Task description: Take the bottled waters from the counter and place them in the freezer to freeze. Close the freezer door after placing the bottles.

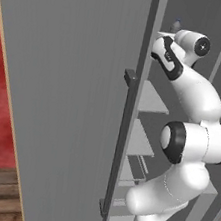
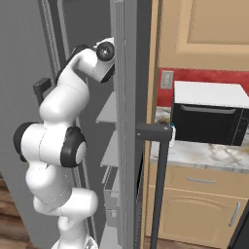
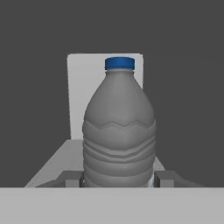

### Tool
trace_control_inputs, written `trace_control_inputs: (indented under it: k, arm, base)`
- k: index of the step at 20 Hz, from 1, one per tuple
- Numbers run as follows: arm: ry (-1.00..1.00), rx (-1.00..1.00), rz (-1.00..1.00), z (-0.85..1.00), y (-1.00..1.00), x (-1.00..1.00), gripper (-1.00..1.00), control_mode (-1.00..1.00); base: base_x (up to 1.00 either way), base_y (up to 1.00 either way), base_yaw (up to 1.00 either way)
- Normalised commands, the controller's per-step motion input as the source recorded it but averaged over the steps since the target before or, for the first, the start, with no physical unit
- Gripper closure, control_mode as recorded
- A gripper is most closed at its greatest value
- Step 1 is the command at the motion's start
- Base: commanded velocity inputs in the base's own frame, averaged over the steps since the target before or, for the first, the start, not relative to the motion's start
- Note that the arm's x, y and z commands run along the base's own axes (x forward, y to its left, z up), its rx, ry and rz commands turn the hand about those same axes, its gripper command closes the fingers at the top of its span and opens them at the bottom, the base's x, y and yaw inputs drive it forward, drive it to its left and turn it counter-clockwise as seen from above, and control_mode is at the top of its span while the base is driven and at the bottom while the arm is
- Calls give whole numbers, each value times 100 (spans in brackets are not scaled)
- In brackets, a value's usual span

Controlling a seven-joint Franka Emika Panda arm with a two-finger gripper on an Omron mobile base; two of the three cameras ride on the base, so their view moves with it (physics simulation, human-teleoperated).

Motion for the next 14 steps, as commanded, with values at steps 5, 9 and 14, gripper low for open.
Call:
trace_control_inputs:
  k: [5,9,14]
  arm:
    - [0,0,0,-2,-11,23,100,-100]
    - [0,0,0,-4,-2,22,100,-100]
    - [0,0,0,-5,0,18,100,-100]
  base:
    - [0,0,0]
    - [0,0,0]
    - [0,0,0]
